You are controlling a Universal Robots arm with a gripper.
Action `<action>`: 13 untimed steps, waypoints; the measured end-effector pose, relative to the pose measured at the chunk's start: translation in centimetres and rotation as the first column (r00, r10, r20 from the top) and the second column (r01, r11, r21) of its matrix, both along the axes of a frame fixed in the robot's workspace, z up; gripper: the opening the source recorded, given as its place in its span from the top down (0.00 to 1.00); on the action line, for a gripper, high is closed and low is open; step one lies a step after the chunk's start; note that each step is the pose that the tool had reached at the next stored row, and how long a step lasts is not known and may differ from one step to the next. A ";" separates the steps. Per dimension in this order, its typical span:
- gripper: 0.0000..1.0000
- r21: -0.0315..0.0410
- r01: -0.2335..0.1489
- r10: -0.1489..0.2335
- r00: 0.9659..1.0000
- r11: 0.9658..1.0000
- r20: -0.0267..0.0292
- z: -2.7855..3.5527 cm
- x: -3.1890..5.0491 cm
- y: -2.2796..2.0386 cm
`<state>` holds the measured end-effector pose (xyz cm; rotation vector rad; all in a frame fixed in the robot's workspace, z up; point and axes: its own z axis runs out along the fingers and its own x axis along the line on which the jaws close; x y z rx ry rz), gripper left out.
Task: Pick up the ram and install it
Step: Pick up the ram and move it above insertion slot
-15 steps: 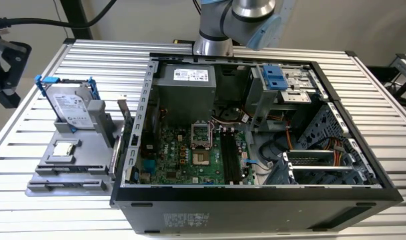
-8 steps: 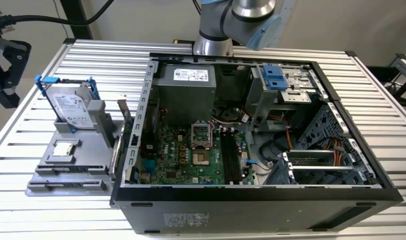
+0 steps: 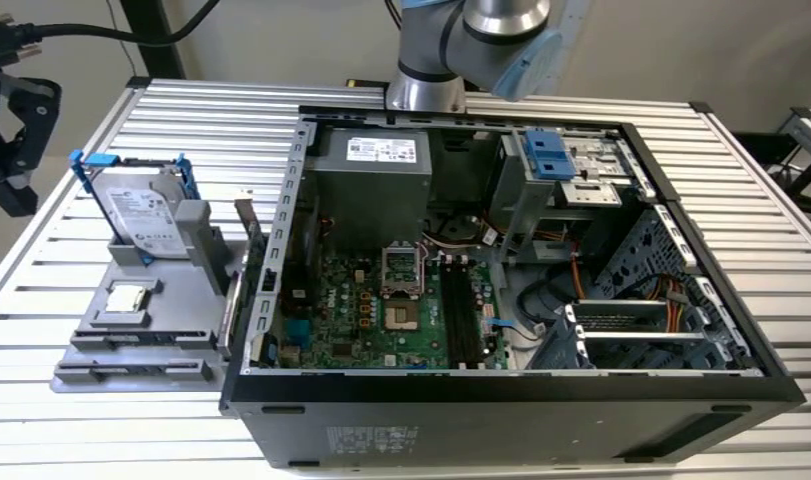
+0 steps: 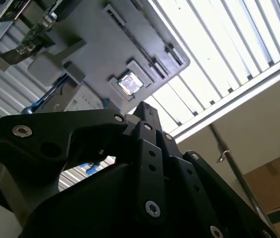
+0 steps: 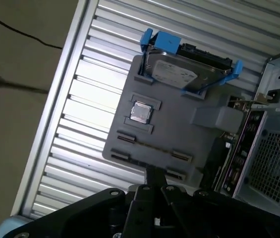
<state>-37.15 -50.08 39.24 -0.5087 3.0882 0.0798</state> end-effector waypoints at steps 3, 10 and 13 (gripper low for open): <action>1.00 0.000 -0.031 0.031 1.000 1.000 0.000 0.00 0.00 0.00; 1.00 0.000 -0.115 0.115 0.993 0.993 0.000 0.00 0.00 0.00; 1.00 0.000 -0.164 0.164 0.987 0.987 0.001 0.00 0.00 0.00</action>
